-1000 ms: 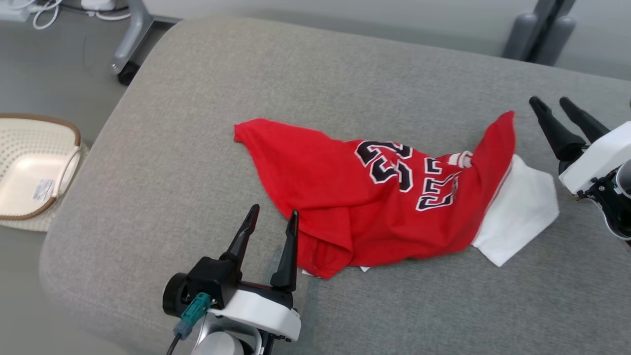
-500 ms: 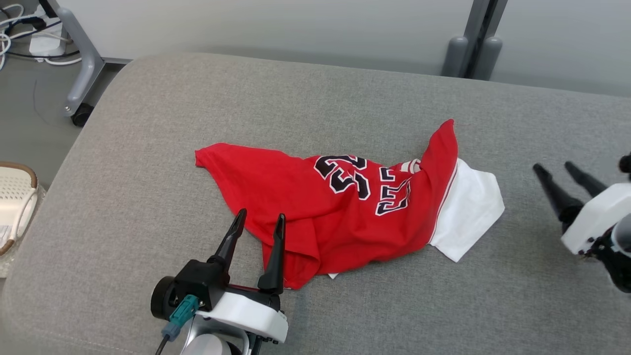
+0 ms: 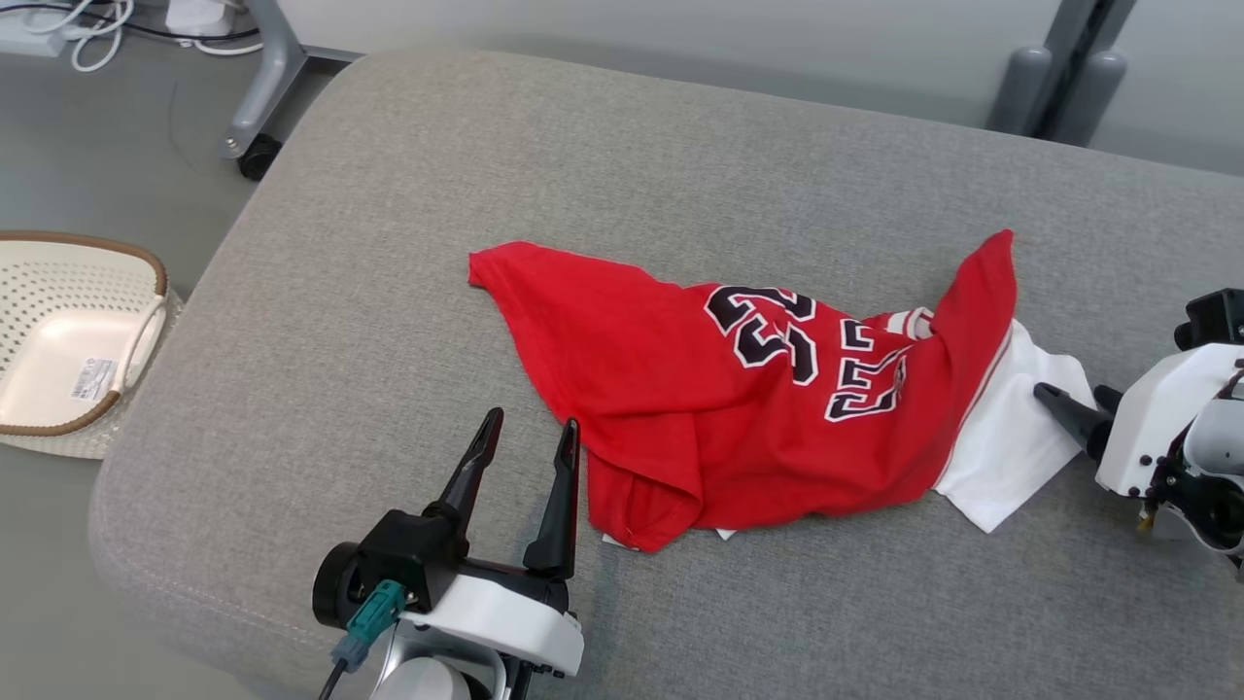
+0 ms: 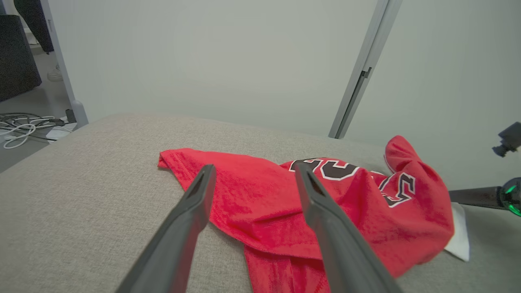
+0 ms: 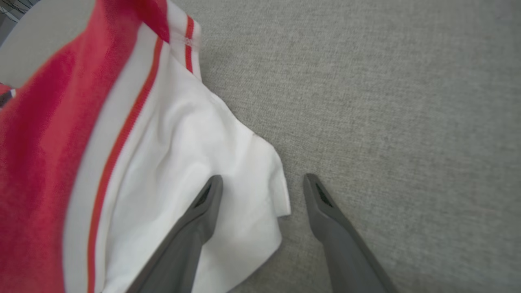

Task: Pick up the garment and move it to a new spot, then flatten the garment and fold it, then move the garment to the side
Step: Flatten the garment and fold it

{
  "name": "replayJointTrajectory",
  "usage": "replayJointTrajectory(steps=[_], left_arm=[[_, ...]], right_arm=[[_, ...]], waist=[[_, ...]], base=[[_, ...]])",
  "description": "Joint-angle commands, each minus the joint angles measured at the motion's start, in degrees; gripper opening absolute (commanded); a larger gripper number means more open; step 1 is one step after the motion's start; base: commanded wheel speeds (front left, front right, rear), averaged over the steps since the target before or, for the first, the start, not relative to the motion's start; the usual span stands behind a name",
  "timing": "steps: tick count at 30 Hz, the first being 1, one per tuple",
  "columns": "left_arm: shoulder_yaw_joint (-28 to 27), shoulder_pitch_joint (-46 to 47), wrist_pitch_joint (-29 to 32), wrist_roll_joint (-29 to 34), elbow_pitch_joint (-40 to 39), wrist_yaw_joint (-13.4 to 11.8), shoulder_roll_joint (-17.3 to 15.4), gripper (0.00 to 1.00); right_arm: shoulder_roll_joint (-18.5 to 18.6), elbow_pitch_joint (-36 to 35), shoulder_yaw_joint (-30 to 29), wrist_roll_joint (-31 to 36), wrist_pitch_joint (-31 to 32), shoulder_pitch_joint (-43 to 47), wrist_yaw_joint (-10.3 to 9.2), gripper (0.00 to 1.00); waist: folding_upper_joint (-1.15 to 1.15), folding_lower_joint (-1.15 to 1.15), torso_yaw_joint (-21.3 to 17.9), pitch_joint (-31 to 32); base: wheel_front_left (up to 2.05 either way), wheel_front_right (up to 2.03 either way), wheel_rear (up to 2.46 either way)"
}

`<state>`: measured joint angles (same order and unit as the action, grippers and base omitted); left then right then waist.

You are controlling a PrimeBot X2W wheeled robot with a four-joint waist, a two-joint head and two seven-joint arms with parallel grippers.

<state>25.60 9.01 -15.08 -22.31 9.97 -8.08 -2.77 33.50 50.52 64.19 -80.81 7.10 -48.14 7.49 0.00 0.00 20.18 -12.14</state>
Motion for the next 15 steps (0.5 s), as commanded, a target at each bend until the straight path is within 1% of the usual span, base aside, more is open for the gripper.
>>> replayJointTrajectory(steps=[1,3,4,5,6,11,15], left_arm=[[-0.2,0.6,-0.1,-0.4,-0.2,-0.2,-0.2,1.00],[-0.2,0.4,-0.1,-0.5,-0.2,-0.3,-0.2,1.00],[-0.2,0.2,-0.1,-0.5,-0.1,-0.3,-0.2,1.00],[-0.3,0.1,-0.1,-0.5,0.0,-0.4,-0.2,1.00],[-0.6,-0.1,-0.1,-0.4,0.1,-0.4,-0.2,1.00],[-1.4,-0.7,-0.1,0.6,0.6,0.0,-0.2,1.00],[-3.0,-1.6,-0.1,1.6,1.5,0.8,-0.2,1.00]], right_arm=[[-0.2,0.4,0.5,-0.1,0.8,0.4,0.01,1.00],[-0.7,1.6,1.2,-0.6,2.7,0.8,0.01,1.00],[-1.0,1.8,1.4,-0.8,3.3,1.0,0.01,0.67],[-1.2,1.9,1.5,-0.9,3.6,1.2,0.01,0.27],[-1.5,1.9,1.1,-1.5,3.0,1.3,0.01,0.00],[-1.5,0.2,0.2,-2.5,0.6,1.6,0.01,0.00],[-0.6,-5.1,-0.8,-4.2,-2.0,3.8,0.01,0.00]], waist=[[0.00,0.00,0.7,-0.1],[0.00,0.00,1.0,0.1],[0.00,0.00,1.0,0.3],[0.00,0.00,0.9,0.6],[0.00,0.00,0.7,0.8],[0.00,0.00,-1.2,2.7],[0.00,0.00,-4.0,4.6]], base=[[0.00,0.00,0.00],[0.00,0.00,0.00],[0.00,0.00,0.00],[0.00,0.00,0.00],[0.00,0.00,0.00],[0.00,0.00,0.00],[0.00,0.00,0.00]])
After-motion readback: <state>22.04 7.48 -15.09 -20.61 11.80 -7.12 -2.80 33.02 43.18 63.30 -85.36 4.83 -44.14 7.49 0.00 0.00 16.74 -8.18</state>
